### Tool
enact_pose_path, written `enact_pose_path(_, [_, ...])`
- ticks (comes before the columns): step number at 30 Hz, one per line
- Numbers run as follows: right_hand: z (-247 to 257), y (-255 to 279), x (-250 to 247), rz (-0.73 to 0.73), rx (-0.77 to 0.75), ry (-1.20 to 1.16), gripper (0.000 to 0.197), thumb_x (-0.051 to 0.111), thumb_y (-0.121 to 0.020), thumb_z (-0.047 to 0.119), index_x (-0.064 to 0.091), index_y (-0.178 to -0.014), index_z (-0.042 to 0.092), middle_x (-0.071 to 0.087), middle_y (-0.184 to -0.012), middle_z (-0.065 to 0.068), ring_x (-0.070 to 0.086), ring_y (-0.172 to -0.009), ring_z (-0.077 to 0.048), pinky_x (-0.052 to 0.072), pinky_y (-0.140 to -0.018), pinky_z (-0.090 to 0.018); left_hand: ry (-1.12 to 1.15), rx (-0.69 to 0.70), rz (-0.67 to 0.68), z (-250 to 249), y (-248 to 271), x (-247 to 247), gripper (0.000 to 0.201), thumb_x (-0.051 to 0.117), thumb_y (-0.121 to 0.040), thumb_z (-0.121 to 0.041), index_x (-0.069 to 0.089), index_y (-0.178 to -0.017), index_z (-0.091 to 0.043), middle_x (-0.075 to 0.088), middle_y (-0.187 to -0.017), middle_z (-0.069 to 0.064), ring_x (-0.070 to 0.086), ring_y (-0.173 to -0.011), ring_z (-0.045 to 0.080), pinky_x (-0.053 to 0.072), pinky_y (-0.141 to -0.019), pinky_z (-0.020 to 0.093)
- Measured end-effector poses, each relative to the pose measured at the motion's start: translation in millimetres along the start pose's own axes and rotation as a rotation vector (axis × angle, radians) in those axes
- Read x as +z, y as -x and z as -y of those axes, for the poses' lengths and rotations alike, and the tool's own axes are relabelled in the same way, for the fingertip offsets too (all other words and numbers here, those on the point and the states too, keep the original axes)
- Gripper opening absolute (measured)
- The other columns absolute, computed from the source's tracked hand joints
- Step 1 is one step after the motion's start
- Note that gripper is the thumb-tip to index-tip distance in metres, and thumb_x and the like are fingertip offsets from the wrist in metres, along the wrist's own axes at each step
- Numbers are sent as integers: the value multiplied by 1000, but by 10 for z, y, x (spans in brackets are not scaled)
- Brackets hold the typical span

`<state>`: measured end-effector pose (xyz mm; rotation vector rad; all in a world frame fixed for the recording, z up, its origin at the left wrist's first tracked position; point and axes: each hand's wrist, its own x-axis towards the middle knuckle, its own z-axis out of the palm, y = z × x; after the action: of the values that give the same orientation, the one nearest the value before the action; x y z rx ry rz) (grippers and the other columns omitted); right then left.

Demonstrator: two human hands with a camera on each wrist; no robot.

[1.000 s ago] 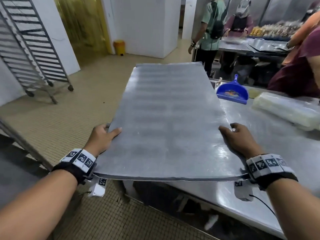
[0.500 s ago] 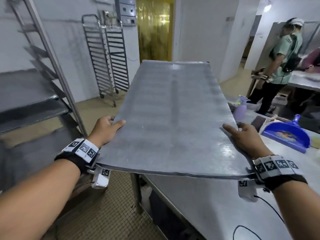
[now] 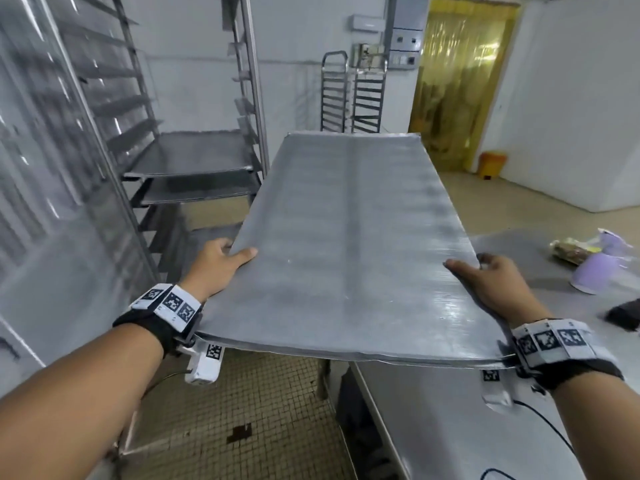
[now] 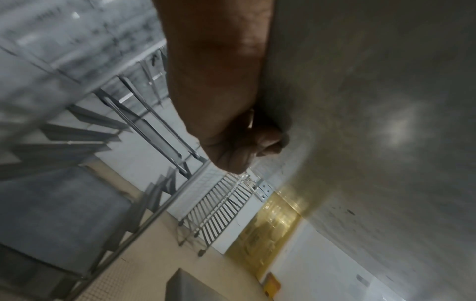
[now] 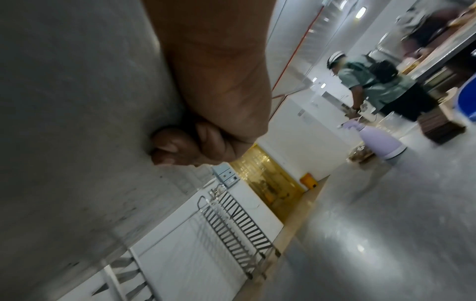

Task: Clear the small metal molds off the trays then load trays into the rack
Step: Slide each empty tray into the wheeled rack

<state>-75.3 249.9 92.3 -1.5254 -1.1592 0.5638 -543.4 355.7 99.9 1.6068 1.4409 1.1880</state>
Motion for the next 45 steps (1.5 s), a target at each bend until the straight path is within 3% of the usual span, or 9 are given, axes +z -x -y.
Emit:
enact_pose_path(3, [144,53,238,105,-21,9,40,82,-80,38,70,-96,4,76,-87,-1,72,-82,-14,56,-70,-19,-20,-35,-77,62,285,-328,26,84,-79,-36,70,-87,-16,76,-88,4,74,-80,23,61,-80,44])
enact_pose_path(6, [143,-17,512,159,-43,3,55,84,-75,49,71,-105,5,77,-95,-3,73,-91,-18,56,-79,-29,7,-70,-127,118,556,-607,39,84,-74,-44,73,-95,-13,78,-92,5,74,-84,23,60,-84,43])
enact_pose_path(10, [188,-48,932,292,-46,-85,73,86,-72,49,65,-115,-6,76,-103,-10,72,-99,-20,56,-81,-28,-21,-92,-222,215,864,-950,17,80,-84,-28,72,-91,-15,77,-88,0,74,-79,17,58,-78,34])
enact_pose_path(15, [394,-5,1381,448,-41,-143,42,84,-80,33,70,-101,0,78,-92,-5,74,-87,-14,56,-72,-26,-20,-118,-322,341,1154,-1329,12,79,-85,-23,72,-90,-15,76,-74,-7,73,-67,5,58,-64,24])
enact_pose_path(23, [391,0,2006,549,-53,-54,96,83,-65,62,55,-127,-5,76,-89,-13,73,-83,-23,59,-73,-40,-83,-179,-410,623,1432,-1691,16,79,-86,-23,71,-94,-11,73,-82,-3,68,-59,-1,50,-51,13])
enact_pose_path(27, [348,72,2224,588,-24,-62,62,83,-79,38,63,-116,-8,76,-85,-17,73,-75,-17,57,-68,-32,-79,-209,-413,885,1427,-1738,10,78,-87,-19,69,-87,-14,71,-73,-10,68,-59,1,47,-48,9])
enact_pose_path(32, [234,91,2466,610,3,-14,53,81,-81,37,66,-105,-8,69,-89,-33,61,-68,-21,47,-61,-34,-61,-272,-392,1215,1332,-1809,15,78,-87,-17,71,-93,-5,73,-84,6,68,-58,1,52,-53,11])
enact_pose_path(38, [162,17,2768,620,67,47,46,82,-80,38,70,-92,-4,76,-78,-16,73,-71,-27,58,-63,-43,-87,-322,-351,1545,1085,-1939,24,81,-84,-25,74,-92,-3,77,-86,12,74,-79,27,58,-71,33])
enact_pose_path(45, [171,-93,3135,575,124,41,37,81,-82,32,61,-78,1,64,-50,9,59,-46,-1,43,-44,-14,-59,-358,-314,1847,663,-2106,27,81,-83,-24,74,-98,-2,77,-90,11,74,-83,27,59,-80,41])
